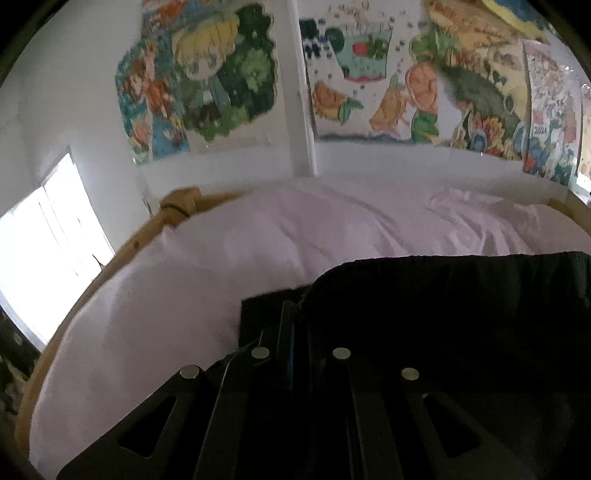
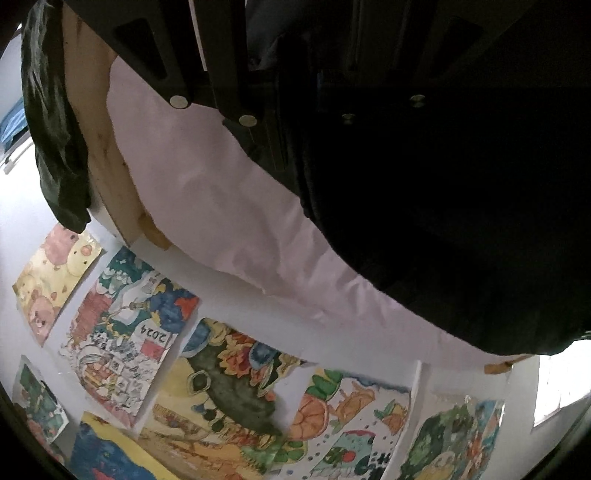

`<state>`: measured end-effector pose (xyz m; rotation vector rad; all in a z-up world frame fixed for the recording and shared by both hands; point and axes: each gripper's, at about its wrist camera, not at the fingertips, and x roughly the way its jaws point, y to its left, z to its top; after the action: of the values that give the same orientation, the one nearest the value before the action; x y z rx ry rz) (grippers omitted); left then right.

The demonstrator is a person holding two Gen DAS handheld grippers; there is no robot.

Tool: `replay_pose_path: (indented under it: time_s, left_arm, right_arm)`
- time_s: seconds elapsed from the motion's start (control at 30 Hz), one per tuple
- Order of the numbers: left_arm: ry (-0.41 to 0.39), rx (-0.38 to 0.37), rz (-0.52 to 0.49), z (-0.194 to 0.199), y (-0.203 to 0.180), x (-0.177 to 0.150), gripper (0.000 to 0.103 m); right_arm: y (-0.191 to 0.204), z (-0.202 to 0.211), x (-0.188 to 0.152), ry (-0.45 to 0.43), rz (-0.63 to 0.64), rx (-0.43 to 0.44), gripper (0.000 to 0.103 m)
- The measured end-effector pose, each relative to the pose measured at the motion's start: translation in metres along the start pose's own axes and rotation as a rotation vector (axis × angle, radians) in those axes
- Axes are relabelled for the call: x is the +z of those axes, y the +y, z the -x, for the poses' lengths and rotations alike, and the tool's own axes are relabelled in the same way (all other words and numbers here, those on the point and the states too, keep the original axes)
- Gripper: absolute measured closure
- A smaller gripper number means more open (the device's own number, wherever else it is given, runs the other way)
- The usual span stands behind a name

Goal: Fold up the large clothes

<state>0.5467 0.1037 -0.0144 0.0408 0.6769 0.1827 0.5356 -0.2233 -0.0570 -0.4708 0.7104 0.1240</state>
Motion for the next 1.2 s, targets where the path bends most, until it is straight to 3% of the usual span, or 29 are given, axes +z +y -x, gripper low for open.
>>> replay_pose_path:
  time_s: [0.17,0.2,0.27,0.3,0.33,0.43,0.5,0.53,0.67,0.73,0.83,0.87,0.97,1.07,1.2]
  left_arm:
    - [0.003,-0.055,0.036,-0.002,0.006,-0.002,0.094]
    - [-0.005,-0.080,0.045,0.000,0.009,-0.001,0.088]
    - [-0.039,-0.141,0.068,0.008,0.015,-0.001,0.063]
    - [-0.069,-0.149,0.082,0.016,0.019,-0.002,0.036]
    - [-0.097,-0.143,0.093,0.022,0.021,-0.003,0.018]
    - [-0.179,-0.181,0.104,0.044,0.028,-0.004,0.016]
    - [-0.202,-0.194,0.100,0.059,0.029,-0.007,0.016]
    - [-0.210,-0.202,0.096,0.065,0.028,-0.008,0.016]
    - [-0.251,-0.320,0.060,0.097,0.018,-0.021,0.016]
    - [-0.265,-0.403,0.028,0.110,0.010,-0.030,0.010]
    - [-0.257,-0.502,-0.037,0.121,-0.008,-0.044,0.008]
    - [-0.246,-0.542,-0.065,0.123,-0.015,-0.049,0.008]
    - [-0.215,-0.618,-0.133,0.123,-0.035,-0.058,0.008]
    - [-0.190,-0.618,-0.219,0.116,-0.059,-0.064,0.008]
    - [-0.191,-0.533,-0.302,0.099,-0.086,-0.062,0.008]
  right_arm:
    - [0.006,-0.010,-0.004,0.016,0.016,0.000,0.088]
    - [0.005,-0.011,-0.004,0.016,0.016,0.001,0.086]
    - [0.002,-0.011,-0.004,0.010,0.008,0.006,0.082]
    - [-0.001,-0.011,-0.004,0.006,-0.007,0.016,0.081]
    - [-0.004,-0.010,-0.005,0.004,-0.020,0.025,0.080]
    - [-0.011,-0.006,-0.006,-0.011,-0.039,0.017,0.069]
    - [-0.019,0.001,-0.007,-0.046,-0.076,-0.003,0.035]
    - [-0.024,0.006,-0.008,-0.067,-0.098,0.001,0.030]
    - [-0.034,0.034,-0.010,-0.156,-0.131,0.034,0.029]
    - [-0.034,0.055,-0.014,-0.213,-0.157,0.110,0.025]
    - [-0.027,0.081,-0.023,-0.275,-0.175,0.300,0.023]
    - [-0.021,0.087,-0.028,-0.281,-0.175,0.373,0.023]
    - [-0.005,0.090,-0.036,-0.267,-0.160,0.475,0.023]
    - [0.013,0.086,-0.036,-0.251,-0.115,0.490,0.023]
    - [0.028,0.066,-0.028,-0.238,-0.060,0.436,0.023]
